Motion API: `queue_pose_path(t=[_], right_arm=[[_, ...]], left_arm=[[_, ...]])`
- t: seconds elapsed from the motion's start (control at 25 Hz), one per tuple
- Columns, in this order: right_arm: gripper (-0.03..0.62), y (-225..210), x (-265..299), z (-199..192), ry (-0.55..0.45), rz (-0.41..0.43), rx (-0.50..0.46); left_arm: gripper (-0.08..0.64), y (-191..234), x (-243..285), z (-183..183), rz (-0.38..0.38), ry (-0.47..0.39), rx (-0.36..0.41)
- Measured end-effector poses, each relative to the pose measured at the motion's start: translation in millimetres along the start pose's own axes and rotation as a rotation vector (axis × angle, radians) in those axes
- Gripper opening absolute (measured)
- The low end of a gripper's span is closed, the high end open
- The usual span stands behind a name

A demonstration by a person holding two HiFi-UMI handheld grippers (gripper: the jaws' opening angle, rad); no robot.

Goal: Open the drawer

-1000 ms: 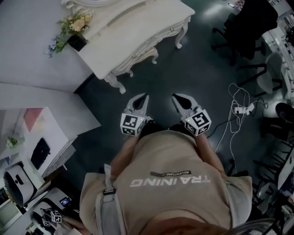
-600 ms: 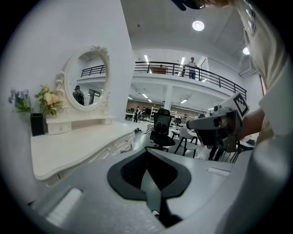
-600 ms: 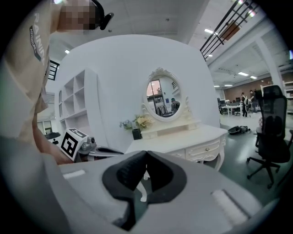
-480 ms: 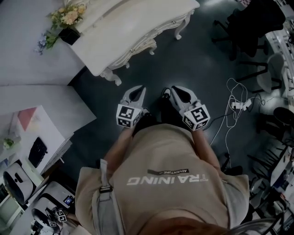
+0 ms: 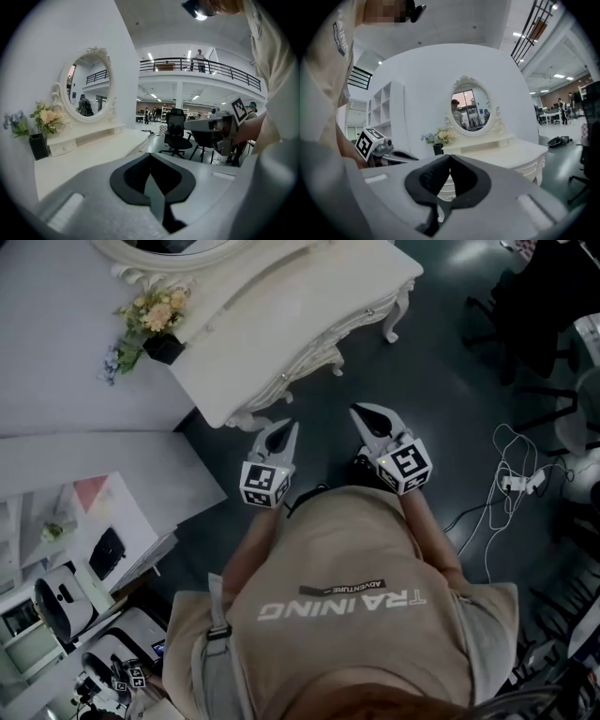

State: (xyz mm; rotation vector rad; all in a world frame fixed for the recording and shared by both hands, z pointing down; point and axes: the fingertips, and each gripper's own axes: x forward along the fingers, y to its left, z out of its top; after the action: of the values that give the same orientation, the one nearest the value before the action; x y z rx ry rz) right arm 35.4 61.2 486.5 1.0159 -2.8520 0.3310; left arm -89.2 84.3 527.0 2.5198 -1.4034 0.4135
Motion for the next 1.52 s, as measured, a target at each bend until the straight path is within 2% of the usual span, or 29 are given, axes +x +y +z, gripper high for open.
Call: queue_pose_path(t=[0.28, 0.52, 0.76, 0.96, 1.28, 1.52], right_arm=[[0.003, -54.3, 11.3, 0.2, 0.030, 0.100, -0.042], [0.003, -90.8, 31.0, 1.7, 0.036, 0.141, -0.019], [0.003, -105.3, 57.5, -18.0, 0.086, 0.205, 0.006], [0.003, -108.8, 68.7, -23.3, 0.130, 0.217, -0.003], [0.003, -137.0, 108.0, 0.8, 0.160, 0.197, -0.050], [0.003, -133.6, 159.4, 11.2, 0.173, 0.223, -0.071]], left_arm=[[0.006, -3.6, 56.3, 20.4, 0.078, -0.006, -0.011], [0.006, 0.9, 86.2, 20.9, 0.138, 0.015, -0.106], [0.008, 23.3, 106.2, 14.6, 0.183, 0.035, -0.132], [0.008, 41.1, 110.9, -5.0, 0.192, 0.066, -0.187], [0.008, 79.0, 140.2, -9.8, 0.188, 0.086, -0.257], [0.008, 119.9, 139.2, -18.5, 0.215, 0.113, -0.292]])
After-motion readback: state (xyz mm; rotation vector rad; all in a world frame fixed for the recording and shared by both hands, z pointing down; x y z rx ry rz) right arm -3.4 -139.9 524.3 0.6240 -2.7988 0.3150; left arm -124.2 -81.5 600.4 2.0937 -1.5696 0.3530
